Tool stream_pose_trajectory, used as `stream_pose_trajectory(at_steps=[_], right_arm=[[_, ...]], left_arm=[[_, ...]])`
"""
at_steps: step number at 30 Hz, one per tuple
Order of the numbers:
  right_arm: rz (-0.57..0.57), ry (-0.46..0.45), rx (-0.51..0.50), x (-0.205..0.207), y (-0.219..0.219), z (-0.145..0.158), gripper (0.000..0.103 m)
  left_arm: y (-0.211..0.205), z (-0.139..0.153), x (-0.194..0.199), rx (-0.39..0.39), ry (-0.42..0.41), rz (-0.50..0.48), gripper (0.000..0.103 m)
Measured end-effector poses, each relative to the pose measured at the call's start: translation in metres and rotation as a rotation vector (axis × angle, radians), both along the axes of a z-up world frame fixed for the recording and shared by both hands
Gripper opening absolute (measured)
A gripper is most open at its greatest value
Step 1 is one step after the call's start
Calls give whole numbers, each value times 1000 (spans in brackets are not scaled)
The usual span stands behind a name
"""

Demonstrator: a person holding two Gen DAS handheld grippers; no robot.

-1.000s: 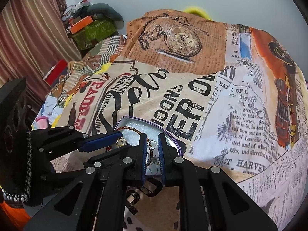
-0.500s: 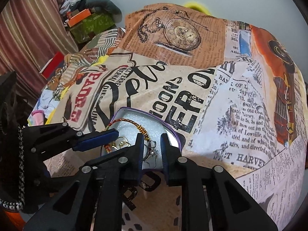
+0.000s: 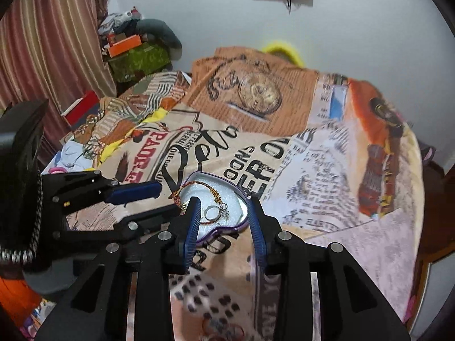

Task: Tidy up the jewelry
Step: 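Move both open tools back over the jewelry pile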

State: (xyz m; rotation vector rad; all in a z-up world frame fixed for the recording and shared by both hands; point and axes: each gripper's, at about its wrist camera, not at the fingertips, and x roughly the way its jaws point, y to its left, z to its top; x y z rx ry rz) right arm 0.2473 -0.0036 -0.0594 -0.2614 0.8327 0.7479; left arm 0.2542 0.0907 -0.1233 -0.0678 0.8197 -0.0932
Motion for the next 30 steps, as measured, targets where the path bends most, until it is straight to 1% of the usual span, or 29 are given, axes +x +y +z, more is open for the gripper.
stream_pose_trajectory(at_steps=[2,4,8,9,12,16,21,26,30], right_arm=[[-6,-31,8,-11,-8,9,31],[-6,-35,31,-20,-16,15,31],[-19,-45,76,-38,-33,25,31],[-25,-54,81,-43,-39,27,31],[-39,-74,77,-55,-48,29,31],[-62,-91,54,-73,-63,23,33],[-84,-86,10,-89,-78,3,36],[-109,-29,-37,-91,-93,-25,36],[-132,25,-40,-88,-104,-40,36]], left_arm=[[-3,9,-8,6,-17,-4,30],[-8,19,-18,8,-39,-14,30],[-18,36,-37,9,-81,-23,37],[-20,39,-41,10,-88,-26,37],[-29,46,-52,11,-99,-44,37],[-42,48,-64,14,-101,-71,37],[-56,36,-75,12,-63,-106,40],[-72,4,-78,1,26,-149,40],[-84,-22,-75,-16,96,-181,40]])
